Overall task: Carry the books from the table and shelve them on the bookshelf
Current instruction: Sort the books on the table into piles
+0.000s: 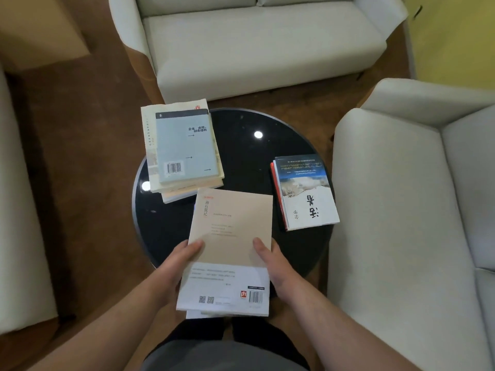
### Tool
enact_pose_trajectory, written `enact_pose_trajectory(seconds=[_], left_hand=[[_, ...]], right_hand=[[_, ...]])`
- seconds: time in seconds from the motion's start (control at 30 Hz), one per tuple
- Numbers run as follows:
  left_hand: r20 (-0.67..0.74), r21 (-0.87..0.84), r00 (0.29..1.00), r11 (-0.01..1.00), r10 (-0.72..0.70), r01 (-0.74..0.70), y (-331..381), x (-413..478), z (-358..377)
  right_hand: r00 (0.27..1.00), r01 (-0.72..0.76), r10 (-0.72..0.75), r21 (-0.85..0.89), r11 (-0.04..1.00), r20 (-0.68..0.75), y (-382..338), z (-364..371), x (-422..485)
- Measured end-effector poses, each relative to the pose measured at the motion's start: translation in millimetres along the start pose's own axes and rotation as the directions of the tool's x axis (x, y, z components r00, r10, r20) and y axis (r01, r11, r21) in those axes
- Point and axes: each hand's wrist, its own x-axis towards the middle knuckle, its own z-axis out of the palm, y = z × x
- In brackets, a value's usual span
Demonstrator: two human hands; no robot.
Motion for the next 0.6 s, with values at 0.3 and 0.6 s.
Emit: enact_pose_trajectory(seconds=[0.3, 0.6], left_hand=[[0.156, -0.088, 0.987, 0.996, 0.021, -0.008, -19.2, 14.5, -14.2], [0.232, -0.116, 0.971, 0.993, 0.056, -0.03, -60.1, -8.7, -28.1]], right_hand=[[0.998, -0.028, 0.025, 0.049, 0.998, 0.06, 28.2, -11.9, 11.5], [0.991, -0.055, 0.046, 0.067, 0.996, 0.122, 71.6, -6.0, -16.5]])
